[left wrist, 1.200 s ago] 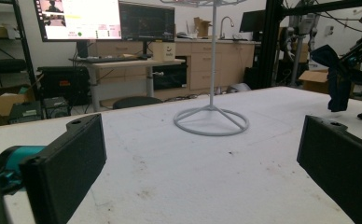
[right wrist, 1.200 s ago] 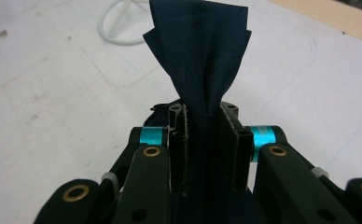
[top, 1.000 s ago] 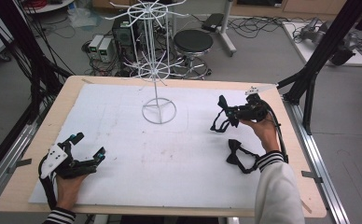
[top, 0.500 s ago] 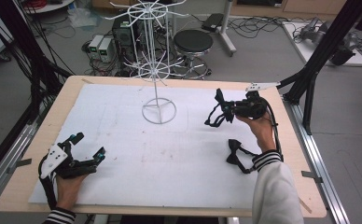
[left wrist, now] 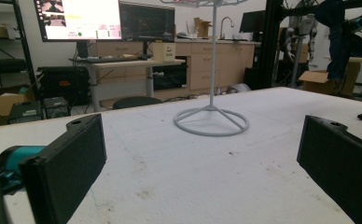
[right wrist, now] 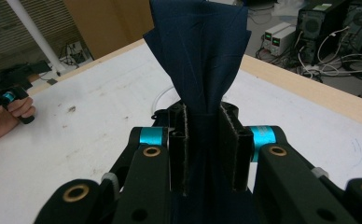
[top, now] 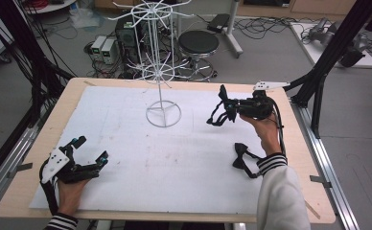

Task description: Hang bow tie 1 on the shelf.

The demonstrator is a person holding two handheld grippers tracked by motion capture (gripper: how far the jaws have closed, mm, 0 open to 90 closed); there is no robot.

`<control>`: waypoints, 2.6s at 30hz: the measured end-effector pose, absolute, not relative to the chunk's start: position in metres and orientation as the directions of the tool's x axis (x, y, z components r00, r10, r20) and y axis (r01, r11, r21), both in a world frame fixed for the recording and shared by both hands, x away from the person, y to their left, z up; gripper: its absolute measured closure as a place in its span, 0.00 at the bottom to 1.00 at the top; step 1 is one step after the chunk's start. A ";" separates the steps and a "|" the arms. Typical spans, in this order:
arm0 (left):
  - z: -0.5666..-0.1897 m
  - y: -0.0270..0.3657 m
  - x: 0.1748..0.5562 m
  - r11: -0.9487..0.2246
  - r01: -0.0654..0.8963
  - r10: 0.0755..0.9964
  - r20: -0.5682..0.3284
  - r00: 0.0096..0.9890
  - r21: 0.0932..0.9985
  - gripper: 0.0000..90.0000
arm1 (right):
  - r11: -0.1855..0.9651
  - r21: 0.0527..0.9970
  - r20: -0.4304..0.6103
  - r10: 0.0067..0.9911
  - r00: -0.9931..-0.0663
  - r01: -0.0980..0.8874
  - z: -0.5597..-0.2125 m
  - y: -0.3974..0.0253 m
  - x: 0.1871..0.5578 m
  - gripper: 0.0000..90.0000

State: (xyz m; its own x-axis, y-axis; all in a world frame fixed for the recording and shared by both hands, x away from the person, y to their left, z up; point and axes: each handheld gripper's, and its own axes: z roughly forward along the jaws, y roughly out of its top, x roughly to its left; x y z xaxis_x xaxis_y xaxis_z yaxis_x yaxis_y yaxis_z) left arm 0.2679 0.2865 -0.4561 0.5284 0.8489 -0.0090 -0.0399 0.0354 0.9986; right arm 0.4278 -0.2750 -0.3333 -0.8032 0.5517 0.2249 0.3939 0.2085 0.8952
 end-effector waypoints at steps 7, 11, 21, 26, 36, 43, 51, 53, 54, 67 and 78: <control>-0.456 0.286 0.268 0.036 -0.040 0.849 -0.009 0.528 0.999 0.02 | 0.207 0.905 0.211 0.542 -0.814 0.372 -0.322 -0.267 0.430 0.84; -0.456 0.286 0.268 0.036 -0.040 0.849 -0.009 0.528 0.999 0.02 | 0.202 0.912 0.202 0.539 -0.818 0.358 -0.319 -0.263 0.430 0.84; -0.456 0.286 0.268 0.035 -0.040 0.849 -0.009 0.528 0.999 0.02 | 0.199 0.917 0.196 0.528 -0.827 0.345 -0.315 -0.255 0.426 0.84; -0.456 0.286 0.268 0.035 -0.041 0.849 -0.008 0.528 0.999 0.02 | 0.181 0.928 0.195 0.509 -0.839 0.325 -0.305 -0.246 0.422 0.84; -0.456 0.286 0.268 0.036 -0.041 0.849 -0.009 0.529 0.999 0.02 | 0.201 0.932 0.176 0.472 -0.864 0.300 -0.292 -0.223 0.419 0.84; -0.456 0.286 0.268 0.036 -0.042 0.849 -0.008 0.528 0.998 0.02 | 0.202 0.940 0.161 0.448 -0.880 0.275 -0.282 -0.210 0.418 0.84; -0.456 0.287 0.268 0.034 -0.041 0.849 -0.007 0.529 0.999 0.02 | 0.220 0.940 0.145 0.430 -0.891 0.259 -0.274 -0.196 0.416 0.84; -0.456 0.287 0.268 0.034 -0.041 0.848 -0.007 0.529 0.999 0.02 | 0.221 0.942 0.140 0.428 -0.893 0.254 -0.273 -0.194 0.416 0.84; -0.456 0.287 0.268 0.034 -0.041 0.848 -0.007 0.529 0.999 0.02 | 0.219 0.943 0.140 0.426 -0.894 0.252 -0.272 -0.193 0.416 0.84; -0.456 0.287 0.268 0.032 -0.040 0.848 -0.007 0.529 0.999 0.02 | 0.221 0.946 0.130 0.410 -0.903 0.236 -0.261 -0.171 0.418 0.84; -0.456 0.286 0.268 0.036 -0.042 0.848 -0.008 0.529 0.998 0.02 | 0.227 0.947 0.118 0.414 -0.903 0.228 -0.255 -0.153 0.426 0.84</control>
State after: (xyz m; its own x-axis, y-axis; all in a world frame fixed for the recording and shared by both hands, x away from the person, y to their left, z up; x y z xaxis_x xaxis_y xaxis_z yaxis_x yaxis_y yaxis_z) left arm 0.2679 0.2864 -0.4562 0.5292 0.8484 -0.0085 -0.0420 0.0362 0.9985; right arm 0.4259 -0.1527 -0.2552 -0.9026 0.4142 0.1176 0.2278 0.2274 0.9468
